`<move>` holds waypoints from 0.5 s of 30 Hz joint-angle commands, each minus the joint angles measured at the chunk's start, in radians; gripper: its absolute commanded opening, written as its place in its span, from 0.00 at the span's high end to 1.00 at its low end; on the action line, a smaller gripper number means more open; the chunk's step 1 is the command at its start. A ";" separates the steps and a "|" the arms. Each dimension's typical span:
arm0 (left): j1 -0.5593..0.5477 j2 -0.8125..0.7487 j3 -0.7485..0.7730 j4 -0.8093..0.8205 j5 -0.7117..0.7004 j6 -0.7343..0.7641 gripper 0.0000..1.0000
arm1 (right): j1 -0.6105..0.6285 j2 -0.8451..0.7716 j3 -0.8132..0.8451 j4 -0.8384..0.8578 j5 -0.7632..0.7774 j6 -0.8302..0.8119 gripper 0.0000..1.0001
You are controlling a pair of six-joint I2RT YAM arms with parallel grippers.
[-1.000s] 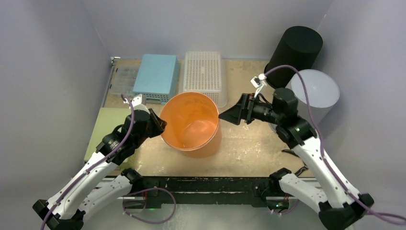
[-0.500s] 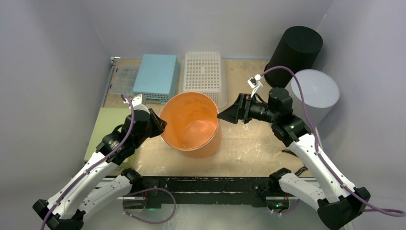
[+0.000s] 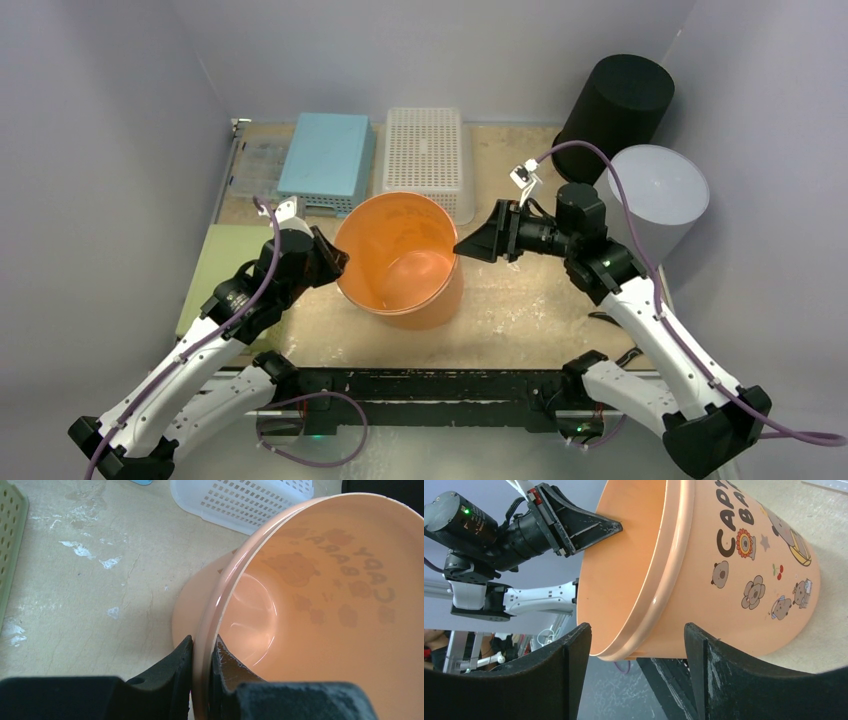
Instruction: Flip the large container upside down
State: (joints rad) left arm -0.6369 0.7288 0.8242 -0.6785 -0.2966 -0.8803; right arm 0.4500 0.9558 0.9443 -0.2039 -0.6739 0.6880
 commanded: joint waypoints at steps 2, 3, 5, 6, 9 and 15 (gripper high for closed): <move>-0.001 -0.008 -0.005 0.023 0.020 -0.021 0.85 | 0.029 0.007 0.022 0.042 -0.024 -0.001 0.30; 0.000 -0.006 -0.006 0.023 0.022 -0.021 0.85 | 0.038 0.012 0.023 0.043 -0.018 -0.001 0.30; -0.001 -0.006 -0.007 0.025 0.022 -0.023 0.85 | 0.052 0.024 0.026 0.041 -0.010 0.001 0.31; -0.001 -0.005 -0.009 0.026 0.023 -0.023 0.85 | 0.061 0.029 0.028 0.042 -0.007 0.001 0.32; 0.000 -0.005 -0.010 0.028 0.025 -0.023 0.86 | 0.078 0.047 0.035 0.041 0.006 0.004 0.37; -0.001 -0.011 -0.010 0.025 0.026 -0.023 0.86 | 0.102 0.059 0.056 0.047 0.020 0.011 0.45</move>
State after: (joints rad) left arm -0.6353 0.7284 0.8204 -0.6769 -0.2989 -0.8803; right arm 0.5312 1.0126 0.9482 -0.1959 -0.6556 0.6926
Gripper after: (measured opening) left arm 0.148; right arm 0.567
